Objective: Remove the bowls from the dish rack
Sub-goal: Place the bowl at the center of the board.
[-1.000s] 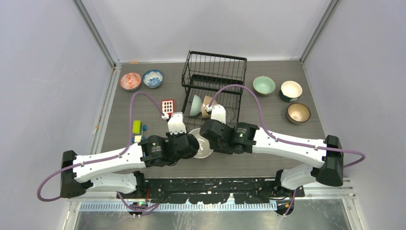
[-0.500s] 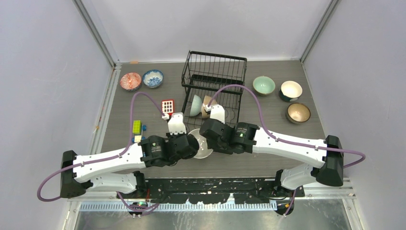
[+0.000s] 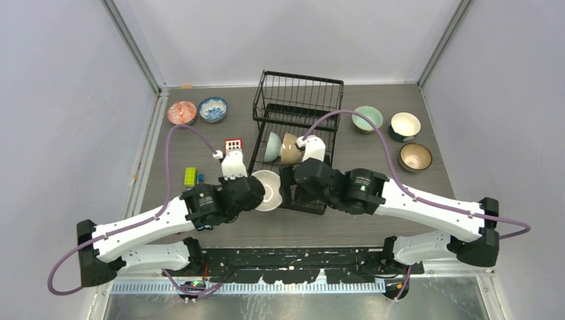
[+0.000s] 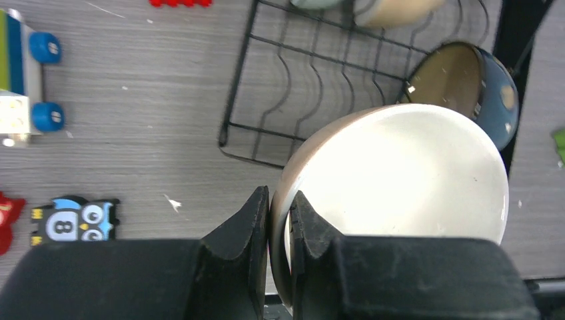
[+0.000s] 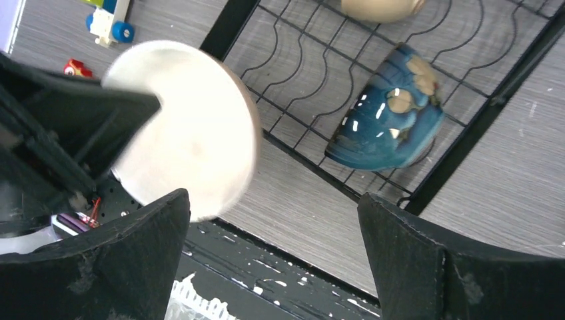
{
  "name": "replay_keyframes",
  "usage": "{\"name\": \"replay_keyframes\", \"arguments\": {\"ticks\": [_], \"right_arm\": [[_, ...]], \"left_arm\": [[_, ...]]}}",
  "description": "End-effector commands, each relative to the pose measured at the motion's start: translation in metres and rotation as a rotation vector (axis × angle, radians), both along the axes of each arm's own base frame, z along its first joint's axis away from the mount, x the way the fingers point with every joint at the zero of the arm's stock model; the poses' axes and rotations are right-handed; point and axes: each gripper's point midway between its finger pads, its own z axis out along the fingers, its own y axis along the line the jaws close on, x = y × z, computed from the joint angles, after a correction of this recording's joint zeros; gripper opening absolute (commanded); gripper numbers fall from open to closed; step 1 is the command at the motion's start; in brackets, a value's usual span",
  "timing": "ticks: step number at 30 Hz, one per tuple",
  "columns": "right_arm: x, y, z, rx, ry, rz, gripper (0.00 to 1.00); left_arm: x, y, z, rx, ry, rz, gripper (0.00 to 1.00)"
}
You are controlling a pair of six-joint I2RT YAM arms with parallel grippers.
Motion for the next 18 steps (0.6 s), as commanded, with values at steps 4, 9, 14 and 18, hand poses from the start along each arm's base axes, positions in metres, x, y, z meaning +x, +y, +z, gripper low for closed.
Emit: {"name": "replay_keyframes", "arguments": {"ticks": [4, 9, 14, 18], "right_arm": [[0.007, -0.038, 0.041, 0.079, -0.147, -0.056, 1.0], [0.005, -0.051, 0.036, 0.169, -0.197, -0.059, 1.0], [0.0, -0.059, 0.023, 0.206, -0.221, -0.034, 1.0], [-0.007, -0.062, 0.014, 0.232, -0.21, -0.009, 1.0]], "left_arm": [[0.052, 0.048, 0.043, -0.038, -0.123, 0.163, 0.0], [0.09, 0.088, 0.051, -0.121, -0.125, 0.331, 0.0], [0.129, 0.126, 0.047, -0.221, -0.092, 0.498, 0.0], [0.157, 0.169, 0.044, -0.257, -0.105, 0.641, 0.0]]}}
